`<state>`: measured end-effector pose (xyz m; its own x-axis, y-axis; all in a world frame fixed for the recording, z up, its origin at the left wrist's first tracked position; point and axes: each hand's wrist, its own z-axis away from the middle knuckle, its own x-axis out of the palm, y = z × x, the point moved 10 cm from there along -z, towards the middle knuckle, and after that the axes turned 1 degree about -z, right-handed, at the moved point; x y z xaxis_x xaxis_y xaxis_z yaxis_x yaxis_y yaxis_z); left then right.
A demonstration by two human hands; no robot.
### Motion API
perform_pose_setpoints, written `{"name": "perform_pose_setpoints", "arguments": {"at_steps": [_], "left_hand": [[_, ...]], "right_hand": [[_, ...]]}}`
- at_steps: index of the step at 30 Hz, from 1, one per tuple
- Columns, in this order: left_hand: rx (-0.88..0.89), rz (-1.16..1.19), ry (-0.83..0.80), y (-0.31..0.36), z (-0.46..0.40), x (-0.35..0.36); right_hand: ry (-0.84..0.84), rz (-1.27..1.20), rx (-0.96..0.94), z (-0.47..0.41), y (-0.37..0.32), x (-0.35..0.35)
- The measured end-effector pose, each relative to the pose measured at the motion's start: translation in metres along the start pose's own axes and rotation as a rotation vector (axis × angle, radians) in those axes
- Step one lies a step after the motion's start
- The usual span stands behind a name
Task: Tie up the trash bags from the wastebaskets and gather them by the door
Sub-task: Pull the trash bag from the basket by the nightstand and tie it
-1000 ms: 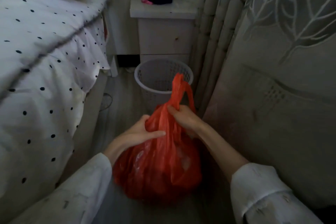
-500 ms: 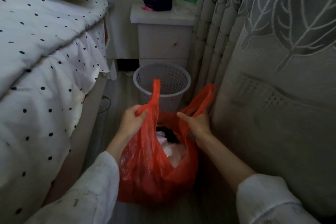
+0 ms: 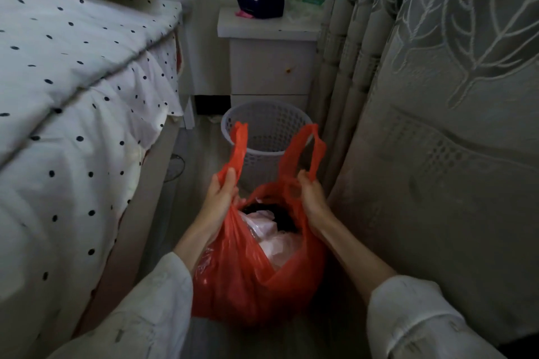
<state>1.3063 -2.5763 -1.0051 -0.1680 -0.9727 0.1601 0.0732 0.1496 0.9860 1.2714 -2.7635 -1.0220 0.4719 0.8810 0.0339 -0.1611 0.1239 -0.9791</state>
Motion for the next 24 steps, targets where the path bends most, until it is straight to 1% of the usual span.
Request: {"name": "perform_pose_setpoints", "arguments": {"at_steps": [1, 3, 4, 5, 7, 9, 11, 13, 14, 16, 18, 19, 21, 24], "left_hand": [[0.028, -0.024, -0.066, 0.007, 0.004, 0.009], [0.108, -0.108, -0.169, 0.018, 0.012, 0.023], [0.121, -0.118, -0.155, 0.020, 0.012, 0.024], [0.114, -0.115, -0.105, 0.019, 0.011, 0.020], [0.058, -0.064, 0.009, 0.010, 0.005, 0.007], [-0.024, 0.017, 0.072, -0.001, -0.001, -0.002], [-0.073, 0.091, 0.075, -0.007, -0.003, -0.003], [-0.093, 0.073, 0.062, -0.009, -0.001, -0.004], [-0.100, 0.043, 0.055, -0.011, 0.000, -0.004], [-0.104, -0.013, 0.040, -0.012, 0.000, -0.004], [-0.123, -0.005, 0.020, -0.013, -0.001, -0.002], [-0.135, 0.012, 0.001, -0.014, -0.003, 0.000], [-0.198, 0.082, -0.065, -0.020, -0.003, 0.006], [-0.284, 0.160, -0.142, -0.027, 0.000, 0.016]], "right_hand": [[0.019, -0.040, 0.010, 0.000, 0.000, -0.003], [0.067, -0.028, 0.000, -0.005, 0.000, -0.009], [0.089, 0.004, -0.021, -0.009, 0.001, -0.011], [0.103, 0.039, -0.043, -0.007, -0.002, -0.011], [0.127, 0.040, -0.014, -0.016, 0.011, -0.015], [0.107, 0.032, 0.013, -0.010, 0.008, -0.013], [0.066, -0.027, 0.045, -0.004, 0.004, -0.009], [0.022, -0.112, 0.073, 0.001, 0.002, -0.004], [0.029, -0.136, 0.083, 0.001, 0.003, -0.003], [0.091, -0.106, 0.104, 0.001, 0.004, -0.006], [0.155, 0.014, 0.059, -0.004, 0.003, -0.011], [0.153, 0.076, 0.042, -0.005, 0.003, -0.011], [0.090, 0.114, 0.085, -0.003, 0.011, -0.006], [-0.017, 0.002, 0.201, 0.009, 0.020, 0.005]]}}
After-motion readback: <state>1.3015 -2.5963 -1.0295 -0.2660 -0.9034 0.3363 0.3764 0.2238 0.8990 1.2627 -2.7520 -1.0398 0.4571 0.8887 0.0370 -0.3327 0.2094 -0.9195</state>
